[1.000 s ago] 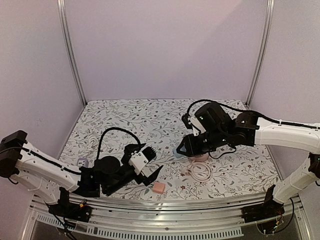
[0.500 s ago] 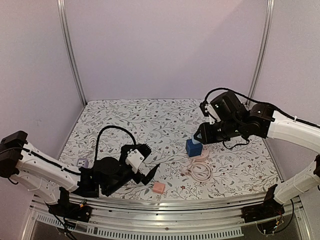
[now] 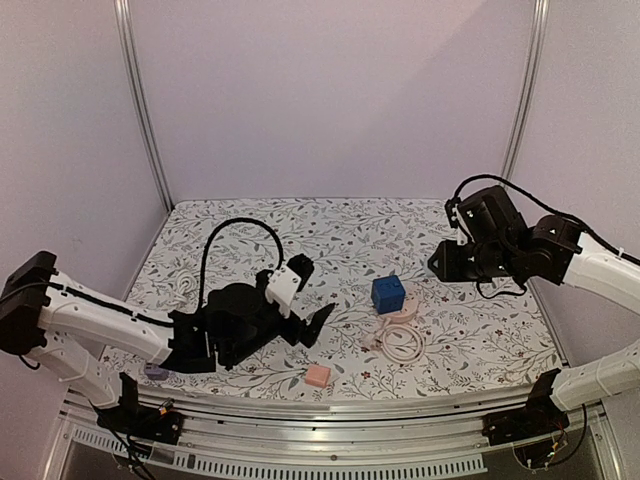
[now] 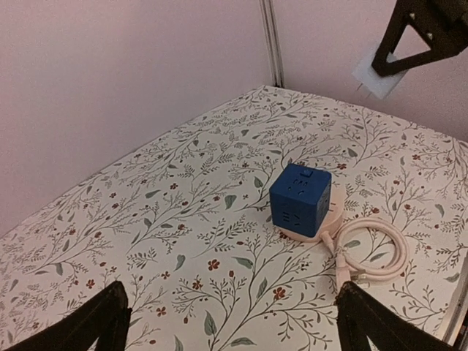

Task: Insert the plug

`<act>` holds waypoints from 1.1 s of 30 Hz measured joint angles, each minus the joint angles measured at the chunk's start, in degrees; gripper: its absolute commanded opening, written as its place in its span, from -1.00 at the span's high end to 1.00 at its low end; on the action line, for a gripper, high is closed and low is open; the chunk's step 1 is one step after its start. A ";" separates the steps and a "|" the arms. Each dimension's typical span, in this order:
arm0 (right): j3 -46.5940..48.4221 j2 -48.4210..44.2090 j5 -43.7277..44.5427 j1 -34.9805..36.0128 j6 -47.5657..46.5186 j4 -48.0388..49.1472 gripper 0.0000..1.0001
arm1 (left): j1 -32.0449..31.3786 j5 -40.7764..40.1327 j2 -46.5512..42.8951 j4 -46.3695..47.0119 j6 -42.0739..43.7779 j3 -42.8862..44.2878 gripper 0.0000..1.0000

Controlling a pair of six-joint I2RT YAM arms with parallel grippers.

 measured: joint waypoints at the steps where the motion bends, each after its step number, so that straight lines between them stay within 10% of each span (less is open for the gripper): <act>1: -0.35 -0.15 0.26 -0.04 0.07 -0.15 1.00 | 0.35 0.28 0.59 -1.18 -0.90 1.44 -0.93; 33: -6.82 -6.71 1.42 -0.11 1.49 -0.31 1.00 | 0.98 -0.68 20.87 -20.48 -12.07 26.23 -0.61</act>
